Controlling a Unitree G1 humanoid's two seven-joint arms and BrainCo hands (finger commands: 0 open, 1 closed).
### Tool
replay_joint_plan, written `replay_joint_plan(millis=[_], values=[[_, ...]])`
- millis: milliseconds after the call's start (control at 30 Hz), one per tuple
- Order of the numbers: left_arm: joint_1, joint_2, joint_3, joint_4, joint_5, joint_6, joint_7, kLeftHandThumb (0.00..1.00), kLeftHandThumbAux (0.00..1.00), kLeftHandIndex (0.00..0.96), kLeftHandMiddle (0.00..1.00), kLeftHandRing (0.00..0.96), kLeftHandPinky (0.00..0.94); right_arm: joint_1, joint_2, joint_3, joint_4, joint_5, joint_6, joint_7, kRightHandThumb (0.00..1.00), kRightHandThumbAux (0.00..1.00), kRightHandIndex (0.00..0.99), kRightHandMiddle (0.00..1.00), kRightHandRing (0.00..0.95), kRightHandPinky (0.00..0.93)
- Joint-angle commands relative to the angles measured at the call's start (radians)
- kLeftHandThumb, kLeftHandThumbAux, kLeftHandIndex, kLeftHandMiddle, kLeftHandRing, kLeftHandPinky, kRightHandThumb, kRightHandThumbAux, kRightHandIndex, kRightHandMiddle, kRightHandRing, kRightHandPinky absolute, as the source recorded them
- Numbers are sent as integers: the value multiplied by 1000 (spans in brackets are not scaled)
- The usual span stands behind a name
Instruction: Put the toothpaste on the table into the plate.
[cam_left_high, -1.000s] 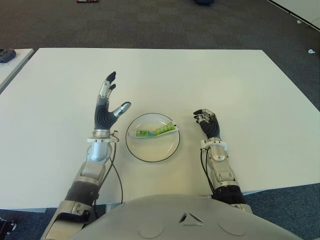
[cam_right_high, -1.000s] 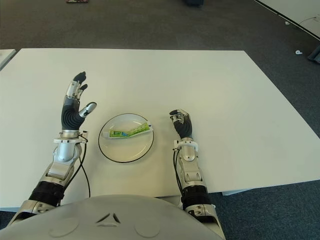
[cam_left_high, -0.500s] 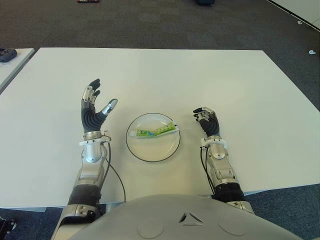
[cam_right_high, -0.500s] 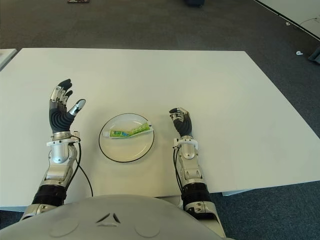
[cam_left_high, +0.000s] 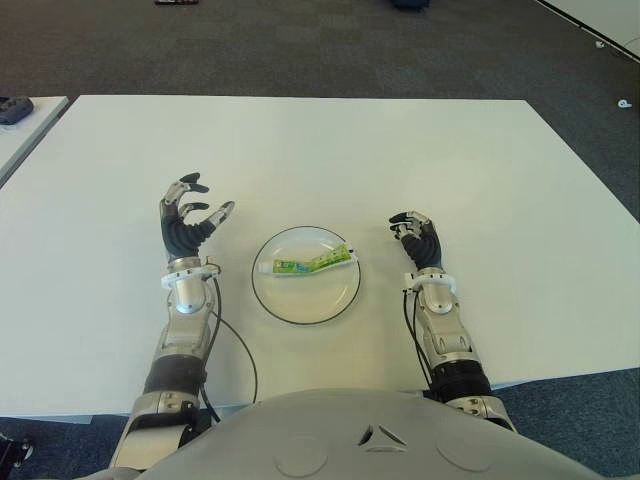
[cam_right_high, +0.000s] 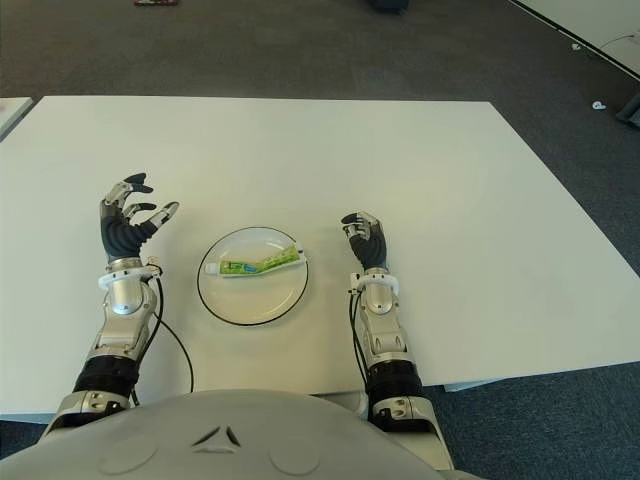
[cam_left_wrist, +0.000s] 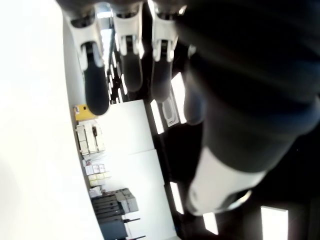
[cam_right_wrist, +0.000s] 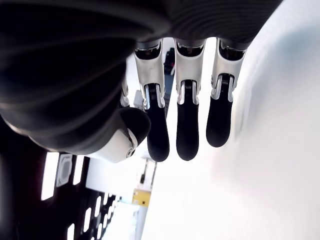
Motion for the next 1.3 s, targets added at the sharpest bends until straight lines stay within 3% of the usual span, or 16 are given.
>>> replay_joint_plan(millis=[33,133,267,633,1300], values=[[-33,-5,0,37,11,72,-8,464,798,454,501,486,463,-32,-4,-11,32,14,-1,0,710,731,419,419,406,426],[-47,-5,-4,53,3,107,-22,616,750,437,505,491,480,-42,-6,-15,35,16,-2,0,710,731,419,418,407,429],[-63,-11,-11,73,-10,142,-45,676,730,430,510,501,491,-53,-8,-21,34,17,-11,1,709,731,419,418,413,443],[-82,-24,-39,86,-19,215,-113,695,724,429,522,514,498,-79,-15,-36,39,19,-35,-10,708,730,419,423,431,462],[-82,-17,-77,142,9,173,-150,699,722,431,542,533,515,-100,1,-48,62,20,-100,-70,711,726,424,447,433,446]])
